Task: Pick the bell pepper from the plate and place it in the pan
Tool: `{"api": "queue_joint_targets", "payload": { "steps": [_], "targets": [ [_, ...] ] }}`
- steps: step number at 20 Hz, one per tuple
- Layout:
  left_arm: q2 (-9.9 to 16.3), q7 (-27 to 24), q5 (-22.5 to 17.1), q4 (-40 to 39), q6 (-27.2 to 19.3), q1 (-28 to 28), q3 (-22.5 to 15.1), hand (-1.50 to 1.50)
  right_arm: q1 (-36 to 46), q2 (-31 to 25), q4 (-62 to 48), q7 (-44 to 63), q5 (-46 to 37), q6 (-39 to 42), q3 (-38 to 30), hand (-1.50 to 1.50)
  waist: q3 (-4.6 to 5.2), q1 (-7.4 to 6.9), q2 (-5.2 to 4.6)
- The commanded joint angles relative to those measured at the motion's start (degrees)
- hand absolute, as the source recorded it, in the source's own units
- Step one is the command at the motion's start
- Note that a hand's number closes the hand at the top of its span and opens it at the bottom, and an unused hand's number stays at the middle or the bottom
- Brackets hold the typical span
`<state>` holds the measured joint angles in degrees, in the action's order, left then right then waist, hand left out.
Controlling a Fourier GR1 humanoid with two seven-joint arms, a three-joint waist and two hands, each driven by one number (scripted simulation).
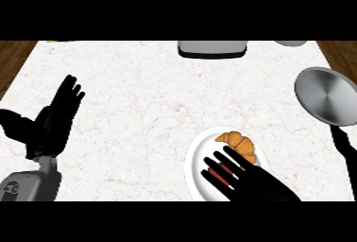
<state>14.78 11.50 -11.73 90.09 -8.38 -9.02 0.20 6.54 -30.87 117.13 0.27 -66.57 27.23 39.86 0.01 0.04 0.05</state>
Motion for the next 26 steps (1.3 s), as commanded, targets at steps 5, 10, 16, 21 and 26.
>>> {"api": "queue_joint_targets", "payload": {
  "steps": [5,10,16,21,26],
  "targets": [
    [-1.9,-1.1,2.1,0.5,0.3,0.9,0.7,0.0,3.7,7.8,-8.9,0.6,-5.3,2.4,-1.9,-1.5,-0.01,-0.23,-0.05],
    [-1.8,3.6,3.0,5.2,0.2,1.2,1.0,0.0,0.1,7.6,-11.1,-3.6,-7.3,-2.2,-2.7,-1.5,-0.02,-0.12,0.0],
    [-3.3,-0.8,3.5,-2.2,2.3,-1.6,2.5,0.0,3.0,14.6,-19.2,-2.7,-12.6,-1.3,-0.7,-1.5,0.0,-0.04,-0.06],
    [-2.5,1.6,2.9,0.2,4.0,0.1,4.2,0.0,1.6,15.9,-20.0,-5.4,-13.7,-3.9,-2.5,-1.5,-0.01,-0.1,-0.01],
    [-6.7,-0.3,6.9,-1.7,0.8,-1.6,0.7,0.0,1.4,17.4,-30.4,-9.1,-14.5,-11.9,-3.2,-1.5,-0.02,-0.02,-0.09]
  ]
}}
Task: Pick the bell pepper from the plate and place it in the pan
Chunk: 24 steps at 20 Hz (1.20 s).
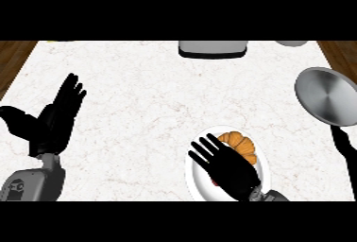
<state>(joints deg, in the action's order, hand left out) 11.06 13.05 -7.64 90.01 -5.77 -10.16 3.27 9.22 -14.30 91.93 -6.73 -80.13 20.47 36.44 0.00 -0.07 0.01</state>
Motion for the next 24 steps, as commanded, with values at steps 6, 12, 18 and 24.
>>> {"api": "queue_joint_targets", "payload": {
  "steps": [6,12,18,24],
  "targets": [
    [1.0,3.2,-0.6,4.9,1.5,2.3,2.1,0.0,3.8,7.0,-11.0,-1.5,-3.6,0.2,-0.8,-1.5,-0.01,-0.33,0.03],
    [-0.5,-3.5,-0.1,2.6,4.1,6.3,1.4,0.0,3.4,7.1,-18.0,-8.7,-3.8,-12.2,-1.3,1.5,-0.01,-0.38,-0.04],
    [-0.1,4.3,0.2,2.8,2.5,-0.3,2.2,0.0,2.6,9.8,-14.4,-9.2,-4.3,-8.0,-1.8,1.5,0.0,-0.03,0.01],
    [-0.5,2.6,0.9,3.8,1.9,0.8,2.2,0.0,2.5,11.5,-13.8,-1.4,0.9,-5.5,-15.0,1.5,-0.01,0.3,0.04]
  ]
}}
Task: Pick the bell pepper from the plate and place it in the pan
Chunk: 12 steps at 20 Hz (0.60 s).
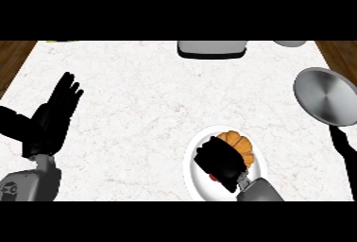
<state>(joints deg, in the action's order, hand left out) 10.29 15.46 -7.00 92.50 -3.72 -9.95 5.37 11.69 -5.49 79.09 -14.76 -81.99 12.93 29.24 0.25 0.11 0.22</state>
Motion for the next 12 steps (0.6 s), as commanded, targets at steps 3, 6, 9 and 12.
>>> {"api": "queue_joint_targets", "payload": {
  "steps": [3,6,9,12],
  "targets": [
    [0.7,-1.0,0.3,0.0,-0.1,0.7,1.0,0.0,1.7,5.3,-3.6,19.0,6.1,3.5,-21.6,1.5,-0.25,1.49,-0.74],
    [1.1,-1.1,-0.2,-0.3,0.6,0.4,1.2,0.0,6.2,5.4,-3.6,28.8,8.4,1.1,-29.8,1.5,-0.28,0.5,-0.71],
    [0.2,-1.1,0.5,-0.2,0.2,0.3,0.1,0.0,14.9,5.2,-3.1,37.1,1.5,-0.9,-30.8,1.5,-0.22,-0.71,-0.4],
    [0.0,1.2,0.5,1.6,0.0,0.5,-0.7,0.0,17.2,1.7,0.6,37.9,-1.4,-3.9,-30.7,1.5,-0.26,-0.46,-0.06]
  ]
}}
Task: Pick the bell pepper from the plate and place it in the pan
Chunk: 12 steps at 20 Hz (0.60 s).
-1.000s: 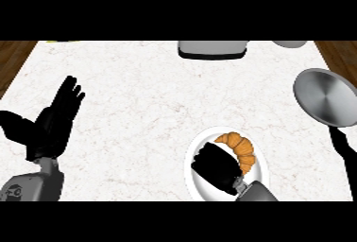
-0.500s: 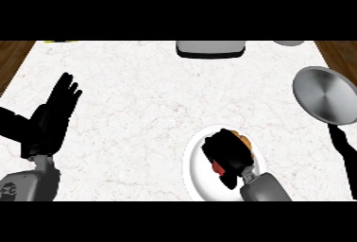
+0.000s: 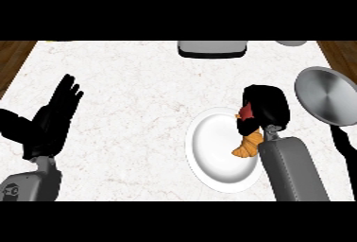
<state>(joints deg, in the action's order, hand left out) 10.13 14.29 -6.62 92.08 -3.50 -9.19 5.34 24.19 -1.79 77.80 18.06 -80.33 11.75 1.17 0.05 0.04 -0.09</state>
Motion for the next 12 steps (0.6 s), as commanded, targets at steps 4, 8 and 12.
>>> {"api": "queue_joint_targets", "payload": {
  "steps": [4,8,12],
  "targets": [
    [0.5,1.4,-0.3,0.6,0.1,-0.5,0.5,0.0,8.7,-1.1,8.8,9.9,-6.6,0.0,0.0,1.5,-0.02,-0.03,0.37],
    [0.1,-1.4,-1.3,-3.7,1.6,-0.8,1.7,0.0,9.2,-2.9,12.4,9.9,-3.6,3.9,-2.8,1.5,-0.03,0.12,0.16],
    [0.9,1.9,-0.5,0.5,0.9,-0.9,1.3,0.0,15.7,-7.3,7.4,8.7,0.3,2.8,-10.6,1.5,-0.06,-0.23,0.11]
  ]
}}
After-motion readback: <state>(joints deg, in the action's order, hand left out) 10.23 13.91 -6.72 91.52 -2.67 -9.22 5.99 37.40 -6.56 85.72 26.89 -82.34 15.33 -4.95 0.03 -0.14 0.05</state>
